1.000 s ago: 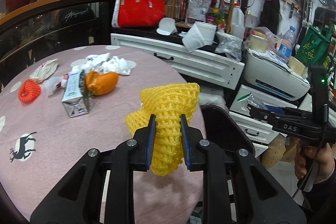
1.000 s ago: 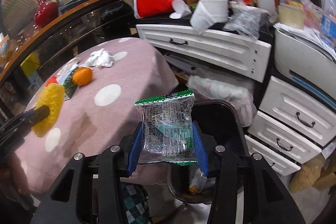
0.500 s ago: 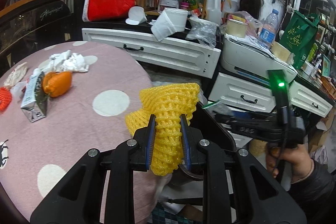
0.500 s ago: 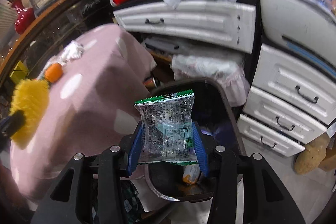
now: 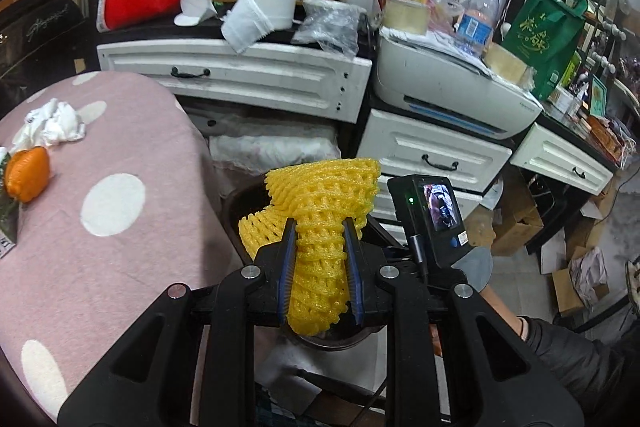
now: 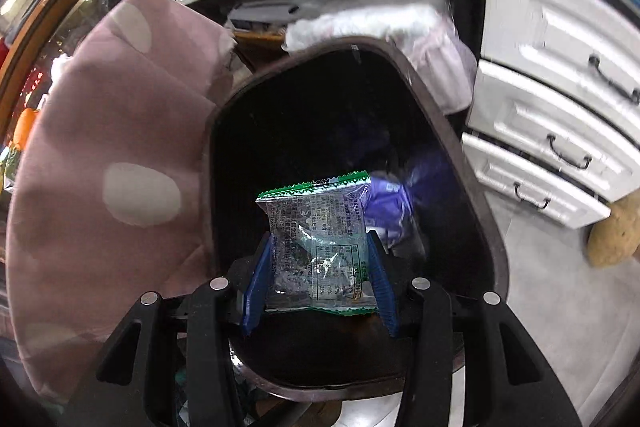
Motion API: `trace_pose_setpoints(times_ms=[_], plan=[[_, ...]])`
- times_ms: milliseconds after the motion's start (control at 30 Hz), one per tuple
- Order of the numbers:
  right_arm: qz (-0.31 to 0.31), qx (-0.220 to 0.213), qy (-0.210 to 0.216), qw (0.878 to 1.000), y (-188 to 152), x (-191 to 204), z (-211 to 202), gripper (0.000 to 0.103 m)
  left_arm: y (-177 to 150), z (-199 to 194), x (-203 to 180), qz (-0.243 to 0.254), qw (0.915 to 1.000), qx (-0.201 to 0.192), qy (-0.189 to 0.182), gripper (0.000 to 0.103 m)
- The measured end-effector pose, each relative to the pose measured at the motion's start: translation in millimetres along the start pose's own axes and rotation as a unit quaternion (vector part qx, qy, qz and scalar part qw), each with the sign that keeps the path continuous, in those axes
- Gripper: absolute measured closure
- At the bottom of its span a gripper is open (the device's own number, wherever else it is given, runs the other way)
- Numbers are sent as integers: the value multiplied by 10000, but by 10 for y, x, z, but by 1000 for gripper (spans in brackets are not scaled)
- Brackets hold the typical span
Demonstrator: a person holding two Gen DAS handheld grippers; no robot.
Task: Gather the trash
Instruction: 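Lower the yellow foam net into the bin and open the left tool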
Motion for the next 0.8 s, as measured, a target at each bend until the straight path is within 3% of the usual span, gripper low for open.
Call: trace_pose_setpoints(times_ms=[100, 267, 800], plan=[[89, 69, 16, 9999, -56, -40, 56, 53, -48, 129, -35, 42, 9999, 136, 14, 80], [220, 63, -27, 9997, -91, -98, 65, 35, -84, 299, -25, 23, 9993, 361, 6, 80], [70, -296, -360, 9989, -163, -143, -274, 26, -286, 836, -107, 126, 9943, 1057, -49, 80]])
Point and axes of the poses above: each gripper's, at about its wrist camera, not at the fingertips, and z roughly the way its jaws point, x to its left, y to its top, the point moved 4 cm from there along z, roughly the way its jaws point, and after that the axes turned 9 degrees about -x, right-handed, at the moved point
